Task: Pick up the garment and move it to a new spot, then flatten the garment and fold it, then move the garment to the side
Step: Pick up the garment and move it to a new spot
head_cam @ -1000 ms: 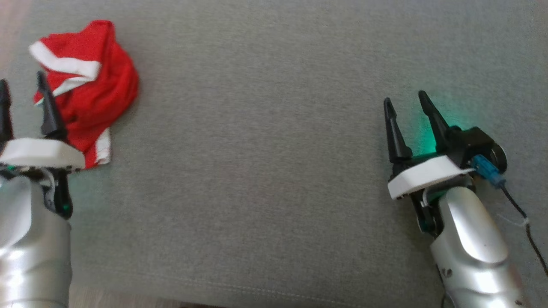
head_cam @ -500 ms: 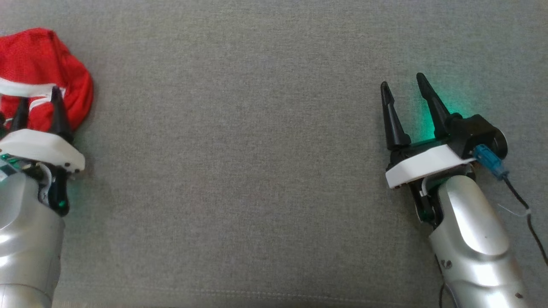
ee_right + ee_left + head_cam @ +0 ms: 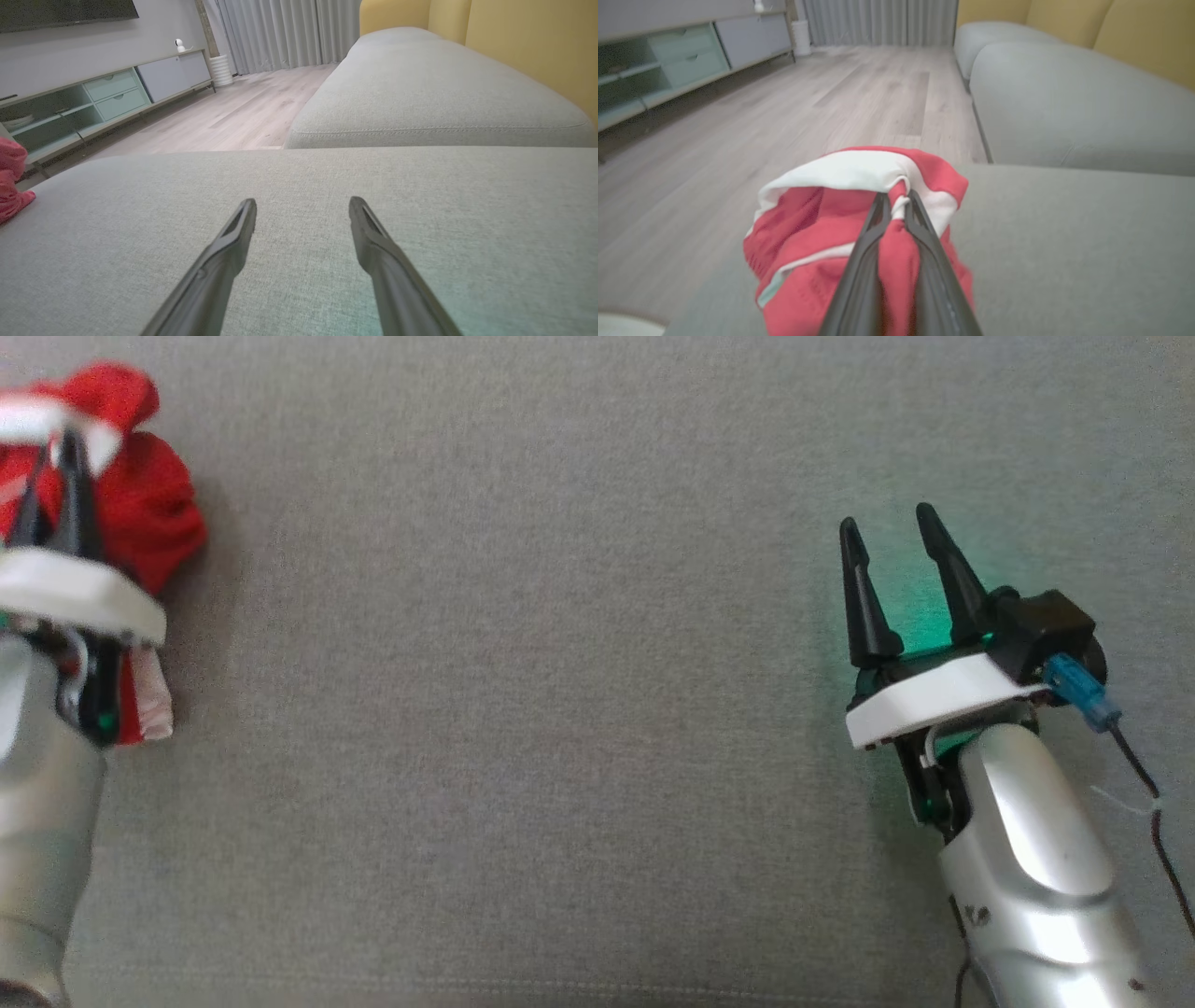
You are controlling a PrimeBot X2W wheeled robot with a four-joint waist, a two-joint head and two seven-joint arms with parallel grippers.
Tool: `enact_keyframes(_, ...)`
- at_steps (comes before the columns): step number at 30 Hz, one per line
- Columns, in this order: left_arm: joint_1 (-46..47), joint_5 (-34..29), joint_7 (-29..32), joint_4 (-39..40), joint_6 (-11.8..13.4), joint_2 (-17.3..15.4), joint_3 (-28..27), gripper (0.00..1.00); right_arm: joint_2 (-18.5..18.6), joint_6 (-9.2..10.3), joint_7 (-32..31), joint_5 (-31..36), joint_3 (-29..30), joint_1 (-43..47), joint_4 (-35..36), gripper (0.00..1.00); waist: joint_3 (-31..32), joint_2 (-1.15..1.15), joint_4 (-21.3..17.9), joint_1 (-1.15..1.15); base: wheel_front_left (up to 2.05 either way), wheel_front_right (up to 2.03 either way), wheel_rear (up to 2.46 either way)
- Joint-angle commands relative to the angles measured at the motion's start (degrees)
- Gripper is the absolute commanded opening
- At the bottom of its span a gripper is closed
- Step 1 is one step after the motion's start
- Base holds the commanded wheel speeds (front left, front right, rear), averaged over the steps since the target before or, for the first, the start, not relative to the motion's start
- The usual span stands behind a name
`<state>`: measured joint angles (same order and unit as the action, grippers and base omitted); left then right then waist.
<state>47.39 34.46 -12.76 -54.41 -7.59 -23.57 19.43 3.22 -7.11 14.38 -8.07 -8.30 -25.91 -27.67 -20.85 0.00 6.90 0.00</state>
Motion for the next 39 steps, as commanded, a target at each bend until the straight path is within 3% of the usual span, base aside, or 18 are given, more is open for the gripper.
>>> enact_keyframes(1, 3.6, -0.8, -1.0, 2.6, 0.1, -3.9, -0.5, 0.0, -0.3, -0.37, 0.6, -0.8, -1.2, 1.1, 1.5, 1.0, 2.2, 0.0, -0.8, 0.0, 0.0, 0.0, 0.0)
enact_keyframes(5, 6.1, -1.4, -1.8, 7.6, 0.1, -3.6, 3.3, 0.0, -0.3, -0.37, 0.6, -3.2, -1.6, 2.2, 1.6, 1.0, 5.2, 0.0, -2.8, 0.0, 0.0, 0.0, 0.0)
enact_keyframes(10, 7.1, -1.2, -2.1, 13.6, 0.1, -0.8, 7.6, 0.0, -0.3, -0.37, 0.6, -5.1, -2.1, 3.7, 1.9, 1.0, 8.1, 0.0, -7.3, 0.0, 0.0, 0.0, 0.0)
enact_keyframes(19, 3.7, -1.1, -2.2, 20.8, 0.1, 9.4, 16.4, 0.0, -0.3, -0.37, 0.6, -7.0, -3.0, 5.6, 2.4, 1.0, 10.1, 0.0, -16.9, 0.0, 0.0, 0.0, 0.0)
enact_keyframes(25, -1.2, -1.7, -2.2, 20.0, 0.1, 16.1, 21.7, 0.0, -0.3, -0.37, 0.6, -7.7, -4.0, 6.5, 2.5, 1.0, 9.9, 0.0, -20.0, 0.0, 0.0, 0.0, 0.0)
enact_keyframes(26, -2.2, -2.0, -2.2, 19.6, 0.1, 16.7, 22.1, 0.72, -0.3, -0.37, 0.6, -7.8, -4.1, 6.6, 2.6, 1.0, 9.9, 0.0, -20.2, 0.0, 0.0, 0.0, 0.0)
enact_keyframes(27, -3.1, -2.5, -2.2, 19.1, 0.1, 17.1, 22.1, 1.0, -0.3, -0.37, 0.6, -7.9, -4.1, 6.8, 2.5, 1.0, 9.9, 0.0, -20.2, 0.0, 0.0, 0.0, 0.0)
enact_keyframes(32, -9.3, -4.6, -2.2, 17.6, 0.9, 18.0, 18.3, 1.0, -0.3, -0.37, 0.6, -7.9, -3.8, 7.5, 2.0, 1.0, 10.9, 0.0, -18.9, 0.0, 0.0, 0.0, 0.0)
enact_keyframes(39, -22.8, -11.1, -2.2, 23.7, 6.7, 16.4, 3.5, 1.0, -0.3, -0.37, 0.6, -7.6, -3.0, 8.9, 1.8, 1.0, 13.8, 0.0, -14.4, 0.0, 0.0, 0.0, 0.0)
